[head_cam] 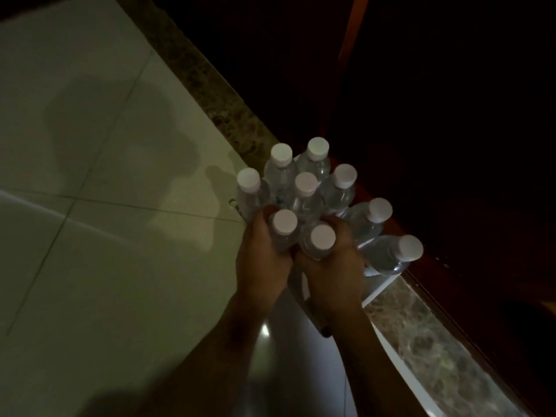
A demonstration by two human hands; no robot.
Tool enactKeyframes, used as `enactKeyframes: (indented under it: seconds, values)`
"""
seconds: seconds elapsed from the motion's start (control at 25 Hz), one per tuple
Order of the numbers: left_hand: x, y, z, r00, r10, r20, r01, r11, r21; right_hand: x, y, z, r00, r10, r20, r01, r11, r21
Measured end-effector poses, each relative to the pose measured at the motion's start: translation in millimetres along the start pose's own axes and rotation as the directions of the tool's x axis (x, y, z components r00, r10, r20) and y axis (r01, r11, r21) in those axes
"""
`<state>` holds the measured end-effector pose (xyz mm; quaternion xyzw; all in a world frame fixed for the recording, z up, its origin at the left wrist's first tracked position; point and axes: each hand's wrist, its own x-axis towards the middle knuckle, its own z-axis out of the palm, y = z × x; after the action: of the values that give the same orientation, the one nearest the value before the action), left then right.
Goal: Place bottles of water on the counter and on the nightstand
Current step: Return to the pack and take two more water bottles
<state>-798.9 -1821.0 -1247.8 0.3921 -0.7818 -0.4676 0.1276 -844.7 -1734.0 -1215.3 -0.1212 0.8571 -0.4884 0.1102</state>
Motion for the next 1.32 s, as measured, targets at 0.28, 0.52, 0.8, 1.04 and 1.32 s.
enactKeyframes:
  seconds: [0.28,0.52,0.8,1.04,1.32]
  values:
    - [-57,161,-95,0.994,0.012,-0.105,-0.038,0.968,-0.248,-15,-133,-108,1.0,0.016,0.017,-0.019,0.983,0.184]
    - [-106,479,-297,0.976,0.115,0.186,-0.019,0.892,-0.451,-22,-447,-318,0.999,-0.045,0.002,0.038,0.867,0.496]
    - [-184,838,-504,0.88,0.399,0.256,-0.204,0.806,-0.556,-64,-807,-568,0.954,-0.297,-0.048,0.282,0.826,0.489]
    - [-249,1024,-566,0.714,0.678,0.174,-0.392,0.594,-0.703,-120,-959,-708,0.861,-0.387,-0.329,0.499,0.765,0.407]
    - [-323,1100,-542,0.399,0.859,0.322,-0.251,0.44,-0.862,-210,-980,-787,0.712,-0.285,-0.642,0.564,0.776,0.281]
